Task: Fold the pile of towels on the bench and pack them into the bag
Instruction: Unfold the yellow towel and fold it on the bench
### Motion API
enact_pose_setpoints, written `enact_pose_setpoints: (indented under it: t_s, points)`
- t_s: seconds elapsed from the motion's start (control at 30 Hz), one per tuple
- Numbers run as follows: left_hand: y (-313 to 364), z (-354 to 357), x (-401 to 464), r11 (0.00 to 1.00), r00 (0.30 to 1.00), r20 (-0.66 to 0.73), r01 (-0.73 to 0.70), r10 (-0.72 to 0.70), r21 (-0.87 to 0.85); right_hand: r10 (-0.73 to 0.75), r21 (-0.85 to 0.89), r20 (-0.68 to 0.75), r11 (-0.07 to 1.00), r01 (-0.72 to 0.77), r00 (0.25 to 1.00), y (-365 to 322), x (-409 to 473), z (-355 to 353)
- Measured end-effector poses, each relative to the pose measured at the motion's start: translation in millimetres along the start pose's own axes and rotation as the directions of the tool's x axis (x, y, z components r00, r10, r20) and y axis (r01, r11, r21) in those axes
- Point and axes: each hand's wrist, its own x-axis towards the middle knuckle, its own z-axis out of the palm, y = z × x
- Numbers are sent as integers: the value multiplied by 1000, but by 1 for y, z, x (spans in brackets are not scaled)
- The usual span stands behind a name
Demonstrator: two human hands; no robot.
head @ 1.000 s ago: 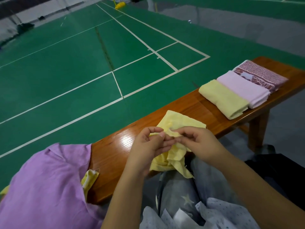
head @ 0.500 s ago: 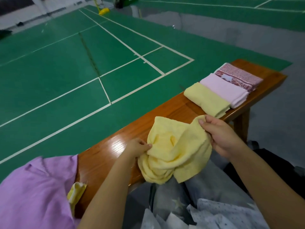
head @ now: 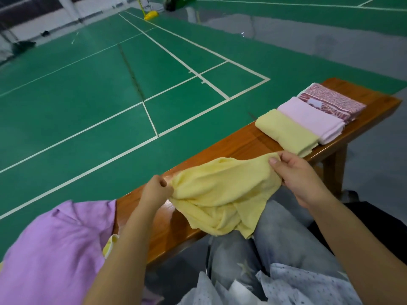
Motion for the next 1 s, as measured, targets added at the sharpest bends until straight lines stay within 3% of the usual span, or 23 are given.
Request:
enact_pose_setpoints:
  t_s: [0.07, 0.17, 0.23, 0.3, 0.4, 0.53, 0.67, 0.83, 1.0]
  points:
    - [-11, 9, -5, 992, 1000, 3, -28, 28, 123, 38, -79, 40, 996, -35, 998, 9, -1, 3]
    - [-11, 21, -15, 965, 974, 8, -223, 224, 139, 63, -124, 58, 991, -56, 996, 15, -3, 4]
    - [-7, 25, -17, 913, 930, 108, -366, 352, 179, 75, -118, 47, 991, -69, 996, 14, -4, 3]
    - [-6, 28, -15, 886, 899, 195, -427, 393, 182, 83, -113, 33, 990, -79, 996, 12, -3, -1]
    - [-8, 29, -8, 847, 883, 262, -456, 390, 274, 93, -119, 12, 989, -91, 996, 12, -2, -6]
    - [-21, 22, 0, 836, 925, 220, -376, 311, 399, 102, -111, -17, 988, -103, 995, 15, -1, -9]
    - [-31, 12, -3, 864, 935, 249, -334, 253, 376, 94, -81, -56, 992, -98, 994, 17, 1, -8]
    - [-39, 0, -7, 847, 914, 244, -395, 324, 356, 84, 16, -160, 996, -82, 984, 18, 6, -12]
    - [-32, -23, -15, 844, 894, 163, -448, 418, 295, 73, 10, -170, 997, -72, 983, 20, 12, -12]
